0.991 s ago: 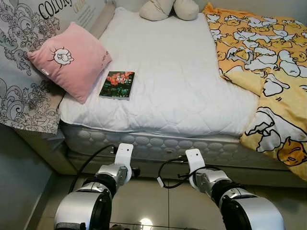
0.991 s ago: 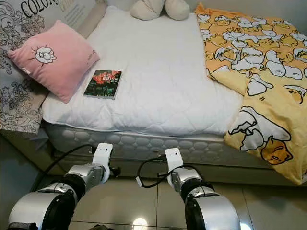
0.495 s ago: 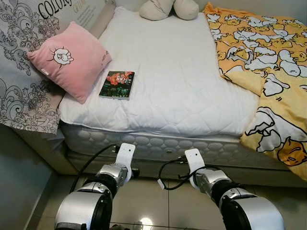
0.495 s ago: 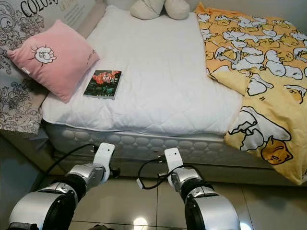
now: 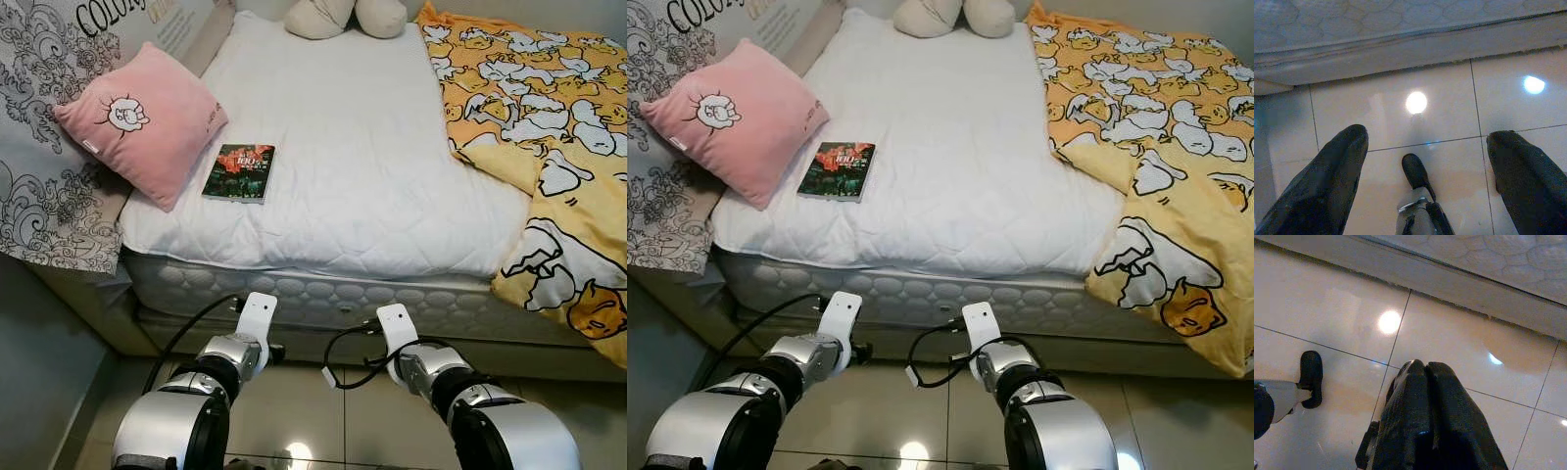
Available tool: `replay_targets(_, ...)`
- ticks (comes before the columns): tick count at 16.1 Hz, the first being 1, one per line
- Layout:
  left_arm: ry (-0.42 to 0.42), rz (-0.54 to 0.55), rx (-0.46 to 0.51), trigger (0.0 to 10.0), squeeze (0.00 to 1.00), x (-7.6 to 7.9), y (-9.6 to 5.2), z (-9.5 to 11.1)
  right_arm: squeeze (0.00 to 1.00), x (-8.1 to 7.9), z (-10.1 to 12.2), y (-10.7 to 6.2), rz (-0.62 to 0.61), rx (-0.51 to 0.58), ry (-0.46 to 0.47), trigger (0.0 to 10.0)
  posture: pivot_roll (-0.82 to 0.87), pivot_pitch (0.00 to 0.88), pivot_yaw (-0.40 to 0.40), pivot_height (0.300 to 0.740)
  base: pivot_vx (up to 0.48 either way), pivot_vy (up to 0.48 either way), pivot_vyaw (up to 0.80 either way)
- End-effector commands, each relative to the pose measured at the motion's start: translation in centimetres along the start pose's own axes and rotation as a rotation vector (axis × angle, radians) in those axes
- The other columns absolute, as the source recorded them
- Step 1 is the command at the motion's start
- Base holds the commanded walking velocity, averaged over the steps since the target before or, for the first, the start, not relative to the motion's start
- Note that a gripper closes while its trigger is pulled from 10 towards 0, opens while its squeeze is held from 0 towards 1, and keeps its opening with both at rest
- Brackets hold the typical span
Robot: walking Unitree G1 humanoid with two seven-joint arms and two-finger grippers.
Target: Clean up the room
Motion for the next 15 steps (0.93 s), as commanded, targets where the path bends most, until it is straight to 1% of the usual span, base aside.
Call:
replay_targets(1,0.020,-0.004,0.003,10.0,0.00,0.1,0.0,0.1,0.00,0.1,0.5,-0.1,-0.004,0.011,-0.030,10.0,-0.16,0.000,-0.007,0.740,0.000,0.000,0.00)
replay_targets(2,0.044,-0.005,0.002,10.0,0.00,0.1,0.0,0.2,0.00,0.1,0.5,-0.1,-0.009,0.006,-0.045,10.0,-0.16,0.000,-0.004,0.740,0.000,0.000,0.00)
replay_targets(3,0.078,-0.005,0.028,10.0,0.00,-0.2,-0.2,1.2,0.00,0.2,1.6,-0.3,-0.006,0.031,-0.084,10.0,-0.16,0.000,-0.002,0.740,0.000,0.000,0.00)
replay_targets(4,0.092,0.019,0.059,10.0,0.00,-1.3,-0.5,2.4,0.00,1.0,2.6,-0.6,-0.033,0.055,-0.096,10.0,-0.15,0.000,-0.006,0.740,0.000,0.000,0.00)
replay_targets(5,0.065,0.047,0.075,10.0,0.00,-2.5,-0.8,3.2,0.00,1.9,3.0,-0.8,-0.056,0.065,-0.085,10.0,-0.14,0.000,-0.008,0.740,0.000,0.000,0.00)
replay_targets(6,0.000,0.071,0.102,10.0,0.00,-3.7,-1.2,4.2,0.00,2.6,3.6,-1.0,-0.076,0.078,-0.079,10.0,-0.12,0.000,-0.009,0.740,0.000,0.000,0.00)
replay_targets(7,-0.039,0.083,0.140,10.0,0.00,-4.8,-1.8,5.8,0.00,3.1,4.4,-1.3,-0.083,0.098,-0.061,10.0,-0.11,0.000,-0.015,0.740,0.000,0.000,0.00)
replay_targets(8,-0.051,0.096,0.163,10.0,0.00,-5.5,-2.2,6.7,0.00,3.3,5.1,-1.5,-0.086,0.115,-0.051,10.0,-0.10,0.000,-0.018,0.740,0.000,0.000,0.00)
replay_targets(9,-0.069,0.123,0.196,10.0,0.00,-6.9,-2.8,7.9,0.00,3.8,6.4,-1.9,-0.092,0.148,-0.033,10.0,-0.09,0.000,-0.022,0.740,0.000,0.000,0.00)
replay_targets(10,-0.110,0.149,0.222,10.0,0.00,-8.3,-3.4,8.6,0.00,4.4,7.5,-2.4,-0.106,0.177,-0.014,10.0,-0.07,0.000,-0.030,0.740,0.000,0.000,0.00)
replay_targets(12,-0.186,0.190,0.259,10.0,0.00,-10.6,-4.3,9.4,0.00,5.6,9.1,-3.2,-0.125,0.223,0.048,10.0,-0.05,0.000,-0.043,0.740,0.000,0.000,0.00)
replay_targets(13,-0.198,0.203,0.263,10.0,0.00,-11.3,-4.5,9.3,0.00,6.0,9.4,-3.4,-0.129,0.236,0.071,10.0,-0.05,0.000,-0.043,0.740,0.000,0.000,0.00)
replay_targets(14,-0.210,0.230,0.258,10.0,0.00,-12.5,-4.7,8.9,0.00,7.1,9.9,-3.8,-0.138,0.262,0.132,10.0,-0.03,0.000,-0.043,0.740,0.000,0.000,0.00)
replay_targets(15,-0.197,0.262,0.234,10.0,0.00,-13.7,-4.8,7.9,0.00,8.6,9.5,-4.0,-0.155,0.264,0.188,10.0,-0.04,0.000,-0.041,0.740,0.000,0.000,0.00)
Point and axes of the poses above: a point about 5 cm out from each wrist's last joint towards the gripper, its own y axis pointing out of the wrist towards the gripper, its own z axis along the axis of the wrist's last joint, x = y × z, the point moved 4 cm from there along y, pointing out of the wrist towards the gripper, and after that the axes turned 4 degrees about -y, right-handed, at the moved point
